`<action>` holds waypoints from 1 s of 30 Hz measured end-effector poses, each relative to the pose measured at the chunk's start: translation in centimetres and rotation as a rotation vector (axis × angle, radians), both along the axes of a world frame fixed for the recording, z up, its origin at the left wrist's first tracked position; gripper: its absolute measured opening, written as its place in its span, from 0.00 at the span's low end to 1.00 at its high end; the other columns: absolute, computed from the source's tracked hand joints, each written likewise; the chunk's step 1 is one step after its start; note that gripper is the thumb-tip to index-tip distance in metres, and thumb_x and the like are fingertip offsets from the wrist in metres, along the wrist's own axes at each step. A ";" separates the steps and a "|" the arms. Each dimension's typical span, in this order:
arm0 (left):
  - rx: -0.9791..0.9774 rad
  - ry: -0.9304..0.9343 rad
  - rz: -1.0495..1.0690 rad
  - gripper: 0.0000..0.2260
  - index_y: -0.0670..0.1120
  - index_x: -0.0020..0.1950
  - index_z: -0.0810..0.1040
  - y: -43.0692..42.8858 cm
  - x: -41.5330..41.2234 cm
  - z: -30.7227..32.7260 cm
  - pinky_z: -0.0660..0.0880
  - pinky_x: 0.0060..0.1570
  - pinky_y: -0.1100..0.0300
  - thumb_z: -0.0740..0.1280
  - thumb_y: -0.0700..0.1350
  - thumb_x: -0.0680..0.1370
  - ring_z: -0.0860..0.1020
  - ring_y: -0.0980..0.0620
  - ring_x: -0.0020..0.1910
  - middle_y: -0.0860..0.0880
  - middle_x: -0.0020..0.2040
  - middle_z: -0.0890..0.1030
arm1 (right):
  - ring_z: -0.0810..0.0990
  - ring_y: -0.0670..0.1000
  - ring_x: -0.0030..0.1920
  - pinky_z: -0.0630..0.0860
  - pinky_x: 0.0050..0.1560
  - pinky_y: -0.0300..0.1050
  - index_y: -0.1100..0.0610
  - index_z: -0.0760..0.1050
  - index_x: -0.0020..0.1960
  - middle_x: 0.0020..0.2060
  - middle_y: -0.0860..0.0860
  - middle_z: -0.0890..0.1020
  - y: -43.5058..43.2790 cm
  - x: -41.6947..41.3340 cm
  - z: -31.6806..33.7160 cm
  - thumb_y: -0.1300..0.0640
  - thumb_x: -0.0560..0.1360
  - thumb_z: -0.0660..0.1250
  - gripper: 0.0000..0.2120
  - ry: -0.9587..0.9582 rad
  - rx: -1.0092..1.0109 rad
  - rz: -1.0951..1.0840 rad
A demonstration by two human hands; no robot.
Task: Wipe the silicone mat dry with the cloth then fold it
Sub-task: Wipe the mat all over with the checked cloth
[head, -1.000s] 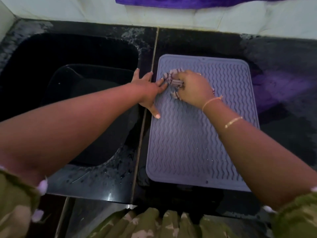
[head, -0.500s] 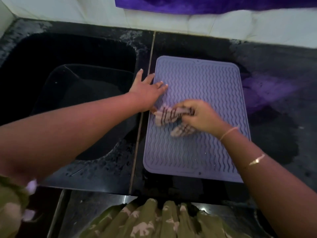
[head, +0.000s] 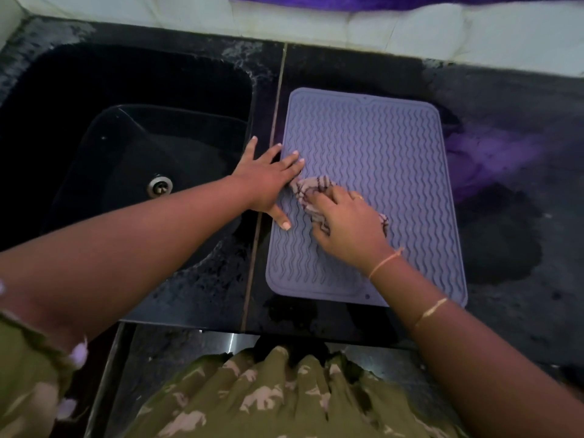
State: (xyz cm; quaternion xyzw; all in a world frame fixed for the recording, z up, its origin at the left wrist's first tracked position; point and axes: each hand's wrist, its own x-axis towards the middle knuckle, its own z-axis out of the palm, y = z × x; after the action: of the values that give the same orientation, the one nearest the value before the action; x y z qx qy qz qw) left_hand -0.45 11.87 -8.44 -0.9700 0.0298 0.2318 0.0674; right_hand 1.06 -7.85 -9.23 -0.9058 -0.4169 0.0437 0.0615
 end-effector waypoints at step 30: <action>0.299 0.028 0.036 0.60 0.49 0.77 0.38 -3.6 -2.1 1.3 0.39 0.69 0.36 0.61 0.78 0.57 0.49 0.39 0.75 0.49 0.79 0.47 | 0.74 0.52 0.52 0.67 0.44 0.41 0.45 0.79 0.56 0.52 0.48 0.75 -4.8 -3.4 2.2 0.52 0.69 0.68 0.15 0.323 -0.013 0.278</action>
State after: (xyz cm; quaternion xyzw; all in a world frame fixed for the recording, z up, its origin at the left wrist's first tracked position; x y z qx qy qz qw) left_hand -2.58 8.32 -7.17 -0.9462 -0.0215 0.2484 0.2064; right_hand -2.35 -12.70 -7.05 -0.8211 -0.5224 0.1992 0.1152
